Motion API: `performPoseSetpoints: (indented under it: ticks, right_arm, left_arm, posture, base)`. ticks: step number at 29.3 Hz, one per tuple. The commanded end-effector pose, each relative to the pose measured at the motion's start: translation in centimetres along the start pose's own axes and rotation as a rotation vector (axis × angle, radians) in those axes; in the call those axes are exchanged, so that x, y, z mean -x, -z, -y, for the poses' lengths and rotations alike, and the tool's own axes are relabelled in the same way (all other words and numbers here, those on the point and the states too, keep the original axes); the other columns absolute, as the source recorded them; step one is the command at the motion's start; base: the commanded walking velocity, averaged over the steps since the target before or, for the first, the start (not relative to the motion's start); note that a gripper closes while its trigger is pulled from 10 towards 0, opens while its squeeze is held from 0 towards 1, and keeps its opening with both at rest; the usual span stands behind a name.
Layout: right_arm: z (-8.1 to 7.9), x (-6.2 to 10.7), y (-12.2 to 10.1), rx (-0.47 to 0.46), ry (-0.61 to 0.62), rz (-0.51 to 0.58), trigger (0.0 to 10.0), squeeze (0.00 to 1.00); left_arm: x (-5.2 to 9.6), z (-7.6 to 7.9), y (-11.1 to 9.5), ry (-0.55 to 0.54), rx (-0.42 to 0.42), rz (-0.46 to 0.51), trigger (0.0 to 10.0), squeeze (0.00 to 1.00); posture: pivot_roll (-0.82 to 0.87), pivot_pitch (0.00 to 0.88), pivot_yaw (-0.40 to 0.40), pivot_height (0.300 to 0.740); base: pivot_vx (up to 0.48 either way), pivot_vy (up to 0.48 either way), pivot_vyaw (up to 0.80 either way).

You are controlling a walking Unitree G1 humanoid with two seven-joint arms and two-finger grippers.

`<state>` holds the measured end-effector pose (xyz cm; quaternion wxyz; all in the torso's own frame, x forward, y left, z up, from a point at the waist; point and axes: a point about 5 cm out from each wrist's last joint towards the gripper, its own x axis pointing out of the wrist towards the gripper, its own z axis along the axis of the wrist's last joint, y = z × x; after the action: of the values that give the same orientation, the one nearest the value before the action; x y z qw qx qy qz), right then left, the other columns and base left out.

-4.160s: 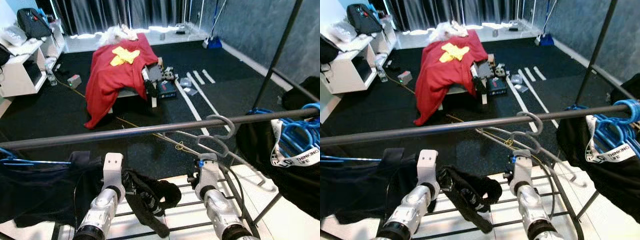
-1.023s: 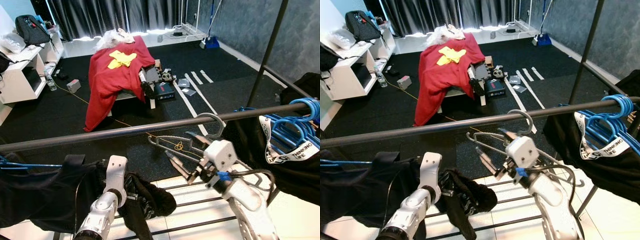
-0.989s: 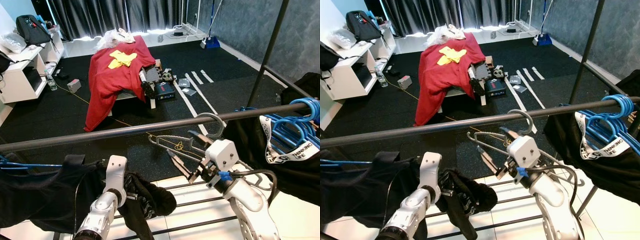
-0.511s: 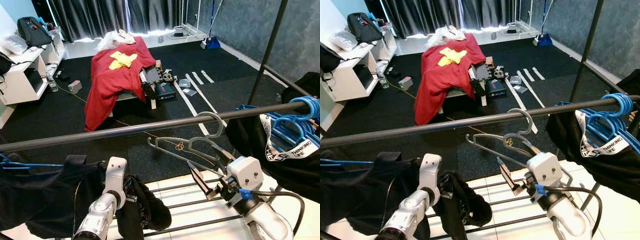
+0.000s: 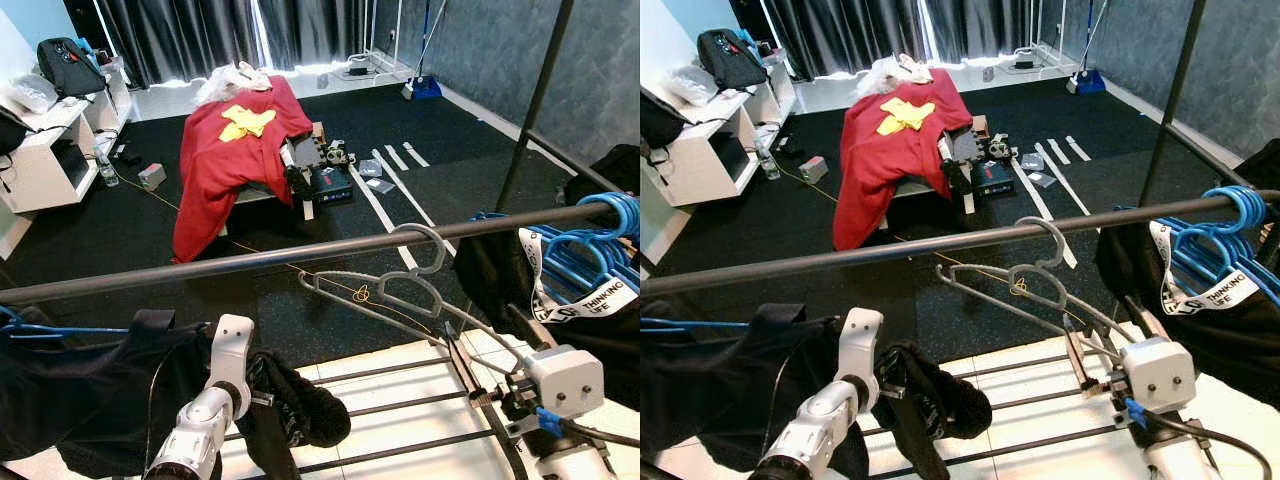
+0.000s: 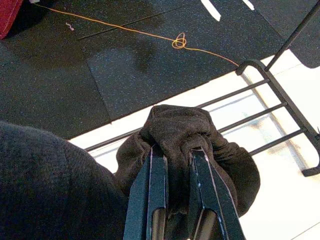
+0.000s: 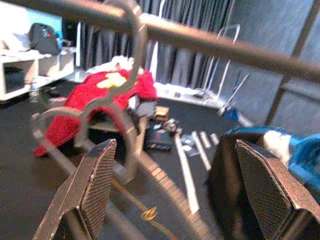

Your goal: Hang hanger

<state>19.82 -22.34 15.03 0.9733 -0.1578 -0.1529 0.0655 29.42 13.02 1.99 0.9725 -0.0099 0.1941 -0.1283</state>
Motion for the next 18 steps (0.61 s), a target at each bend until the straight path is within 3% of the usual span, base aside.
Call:
performPoseSetpoints:
  ticks: [1, 4, 6, 8, 11, 18]
  right_arm:
    - [0.0, 0.0, 0.0, -0.009, 0.006, 0.008, 10.0, 0.0]
    - [-0.3, -0.3, 0.3, -0.031, -0.055, -0.008, 10.0, 0.0]
    - [-0.9, -1.0, 1.0, -0.078, -0.239, -0.066, 10.0, 0.0]
    - [-1.1, -1.1, 1.2, -0.094, -0.304, -0.089, 10.0, 0.0]
    - [-0.3, -1.6, 1.4, -0.09, -0.382, -0.122, 10.0, 0.0]
    - [1.2, -2.4, 1.1, -0.055, -0.41, -0.137, 10.0, 0.0]
  left_arm:
    - [0.0, -0.5, -0.8, -0.009, -0.005, 0.027, 10.0, 0.0]
    - [0.0, -0.5, -0.9, -0.009, -0.004, 0.027, 10.0, 0.0]
    - [0.0, -0.5, -0.8, -0.009, -0.007, 0.02, 10.0, 0.0]
    - [0.0, -0.5, -0.7, -0.009, -0.008, 0.016, 10.0, 0.0]
    - [0.0, -0.5, -0.7, -0.012, -0.007, 0.014, 10.0, 0.0]
    - [0.0, -0.5, -0.6, -0.017, 0.001, 0.015, 10.0, 0.0]
  posture:
    - [-0.06, 0.023, 0.095, 0.74]
    - [-0.06, 0.023, 0.094, 0.74]
    - [-0.06, 0.023, 0.094, 0.74]
    - [-0.06, 0.023, 0.094, 0.74]
    - [-0.06, 0.026, 0.086, 0.74]
    - [-0.06, 0.026, 0.08, 0.74]
  base:
    - [0.0, 0.0, 0.0]
    - [0.0, 0.0, 0.0]
    - [0.0, 0.0, 0.0]
    - [0.0, 0.0, 0.0]
    - [0.0, 0.0, 0.0]
    - [0.0, 0.0, 0.0]
